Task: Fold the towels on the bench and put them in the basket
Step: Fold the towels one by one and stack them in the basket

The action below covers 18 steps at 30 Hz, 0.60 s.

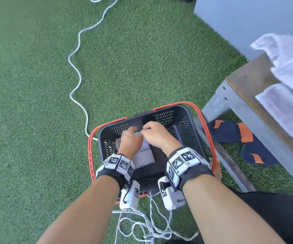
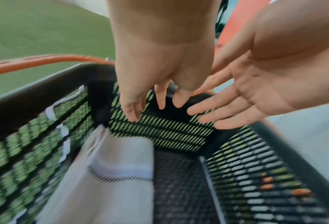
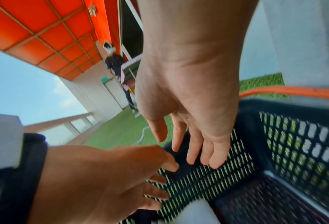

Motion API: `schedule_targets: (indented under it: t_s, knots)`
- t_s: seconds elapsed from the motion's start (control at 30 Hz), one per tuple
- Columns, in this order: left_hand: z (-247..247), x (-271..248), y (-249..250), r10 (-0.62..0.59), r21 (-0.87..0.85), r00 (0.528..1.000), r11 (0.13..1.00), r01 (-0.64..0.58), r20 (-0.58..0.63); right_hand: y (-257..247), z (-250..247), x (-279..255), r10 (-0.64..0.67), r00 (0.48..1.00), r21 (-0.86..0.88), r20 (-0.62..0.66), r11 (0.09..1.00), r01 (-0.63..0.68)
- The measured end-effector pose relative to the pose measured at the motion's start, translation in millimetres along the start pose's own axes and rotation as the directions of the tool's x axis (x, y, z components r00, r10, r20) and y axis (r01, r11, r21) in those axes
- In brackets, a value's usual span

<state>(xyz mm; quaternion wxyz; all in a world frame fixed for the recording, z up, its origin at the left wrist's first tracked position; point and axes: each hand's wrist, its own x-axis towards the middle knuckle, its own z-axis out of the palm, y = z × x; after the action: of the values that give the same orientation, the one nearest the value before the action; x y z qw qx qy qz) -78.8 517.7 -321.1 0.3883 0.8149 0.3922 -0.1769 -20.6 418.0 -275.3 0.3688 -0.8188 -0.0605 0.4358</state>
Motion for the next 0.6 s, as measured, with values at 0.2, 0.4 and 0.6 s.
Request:
schedule_targets:
  t_s: [0.2,0.4,0.6]
  knots:
    - [-39.1,-54.5,115.3,0.349,-0.019,0.936,0.937,-0.350,-0.043,-72.1,-86.9,-73.1,-0.214,0.956,-0.093,-0.203,0.976,0.199]
    - [-48.2,-116.5,210.5,0.631,-0.027,0.774,0.774,-0.632,-0.043,-91.3,-201.9,-171.9,-0.323,0.838,-0.300,-0.440,0.932,0.202]
    - [-20.0,-168.1,278.8,0.732,0.077,0.658,0.657,-0.750,0.177,-35.9,-279.9,-253.1,-0.232,0.775,-0.328,-0.588,0.944,0.034]
